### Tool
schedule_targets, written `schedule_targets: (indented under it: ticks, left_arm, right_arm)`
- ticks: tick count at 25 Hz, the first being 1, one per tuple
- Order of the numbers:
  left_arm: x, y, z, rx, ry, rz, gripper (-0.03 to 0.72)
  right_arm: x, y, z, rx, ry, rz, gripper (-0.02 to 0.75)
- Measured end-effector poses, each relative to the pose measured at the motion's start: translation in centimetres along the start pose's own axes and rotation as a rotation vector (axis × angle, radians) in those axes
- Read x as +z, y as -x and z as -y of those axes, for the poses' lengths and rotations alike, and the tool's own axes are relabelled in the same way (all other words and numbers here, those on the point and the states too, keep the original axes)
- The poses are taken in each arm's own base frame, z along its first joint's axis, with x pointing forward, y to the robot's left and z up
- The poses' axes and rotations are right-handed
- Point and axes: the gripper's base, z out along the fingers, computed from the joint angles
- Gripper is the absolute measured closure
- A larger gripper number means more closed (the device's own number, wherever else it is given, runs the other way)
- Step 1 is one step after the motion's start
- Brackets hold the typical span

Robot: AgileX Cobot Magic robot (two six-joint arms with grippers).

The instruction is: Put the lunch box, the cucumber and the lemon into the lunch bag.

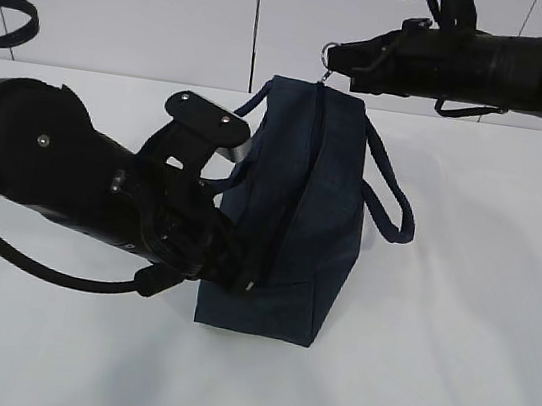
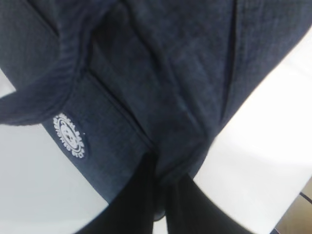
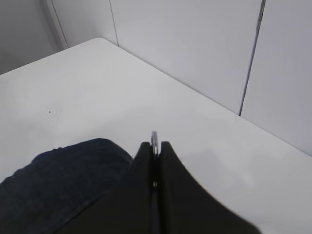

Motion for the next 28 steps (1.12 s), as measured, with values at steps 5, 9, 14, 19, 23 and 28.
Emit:
schedule_targets:
  ticks: [5, 9, 14, 19, 23, 28]
  left_arm:
    - [-0.3, -0.1, 0.1, 0.012, -0.011, -0.019, 0.687]
    - [-0.8, 0.1, 0.2, 0.018, -0.015, -0.012, 0.687]
    - [-0.9, 0.2, 0.2, 0.020, -0.015, -0.011, 0.684]
    - [-0.9, 0.0, 0.2, 0.020, -0.018, -0.022, 0.580]
    - [-0.8, -0.2, 0.3, 0.018, -0.020, -0.031, 0.440]
    - [-2.5, 0.7, 0.5, 0.017, -0.029, 0.022, 0.386]
  right_arm:
    - [1.4, -0.8, 1.0, 0.004, -0.010, -0.008, 0.737]
    - [1.6, -1.0, 1.2, 0.010, -0.015, -0.010, 0.737]
    - [1.6, -0.9, 1.2, 0.011, -0.009, -0.005, 0.737]
    - [1.6, -0.9, 1.1, 0.019, -0.001, 0.000, 0.737]
    - [1.6, -0.7, 1.2, 0.028, -0.004, 0.007, 0.737]
    - [1.6, -0.7, 1.2, 0.036, -0.004, 0.007, 0.737]
